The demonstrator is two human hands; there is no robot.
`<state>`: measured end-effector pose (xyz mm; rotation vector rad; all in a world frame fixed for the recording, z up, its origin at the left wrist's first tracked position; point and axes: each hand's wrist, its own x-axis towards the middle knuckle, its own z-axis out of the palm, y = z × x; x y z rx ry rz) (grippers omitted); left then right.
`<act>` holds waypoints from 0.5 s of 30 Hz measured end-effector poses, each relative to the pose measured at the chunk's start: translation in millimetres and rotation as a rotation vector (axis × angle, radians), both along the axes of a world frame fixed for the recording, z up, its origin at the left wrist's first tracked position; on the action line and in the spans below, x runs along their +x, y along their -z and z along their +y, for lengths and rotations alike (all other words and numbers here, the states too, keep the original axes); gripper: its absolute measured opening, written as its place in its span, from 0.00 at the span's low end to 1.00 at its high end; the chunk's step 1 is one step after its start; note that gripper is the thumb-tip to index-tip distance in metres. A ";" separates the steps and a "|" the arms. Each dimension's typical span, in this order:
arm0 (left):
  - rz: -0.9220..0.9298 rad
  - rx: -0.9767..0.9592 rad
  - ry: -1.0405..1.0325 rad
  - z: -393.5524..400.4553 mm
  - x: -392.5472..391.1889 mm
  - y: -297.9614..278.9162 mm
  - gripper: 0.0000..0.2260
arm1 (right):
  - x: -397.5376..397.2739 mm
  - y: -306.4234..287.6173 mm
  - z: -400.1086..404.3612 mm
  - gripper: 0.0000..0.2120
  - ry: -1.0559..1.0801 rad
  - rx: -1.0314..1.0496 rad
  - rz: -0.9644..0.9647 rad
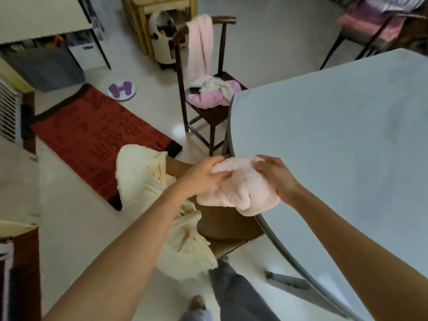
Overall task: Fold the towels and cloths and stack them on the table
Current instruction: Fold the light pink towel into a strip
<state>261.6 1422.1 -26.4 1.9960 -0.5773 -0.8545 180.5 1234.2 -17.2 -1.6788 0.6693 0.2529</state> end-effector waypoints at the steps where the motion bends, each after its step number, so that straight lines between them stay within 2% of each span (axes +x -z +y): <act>1: 0.002 -0.025 0.017 -3.8 -10.1 -10.5 0.04 | -18.9 -10.6 -3.0 0.08 -0.019 -0.069 -0.023; 4: -0.020 -0.035 0.080 -13.4 -39.6 -40.3 0.05 | -76.2 -38.7 -5.7 0.09 -0.017 -0.232 -0.091; 8: -0.083 0.080 0.193 -36.6 -87.0 -64.7 0.17 | -148.2 -57.8 -3.5 0.09 0.133 -0.429 -0.106; 12: 0.081 0.051 0.293 -61.2 -141.4 -85.0 0.17 | -206.8 -70.3 -19.4 0.05 0.316 -0.556 -0.113; 15: 0.142 0.024 0.317 -77.5 -170.0 -96.3 0.18 | -246.2 -77.0 -34.6 0.09 0.403 -0.663 -0.102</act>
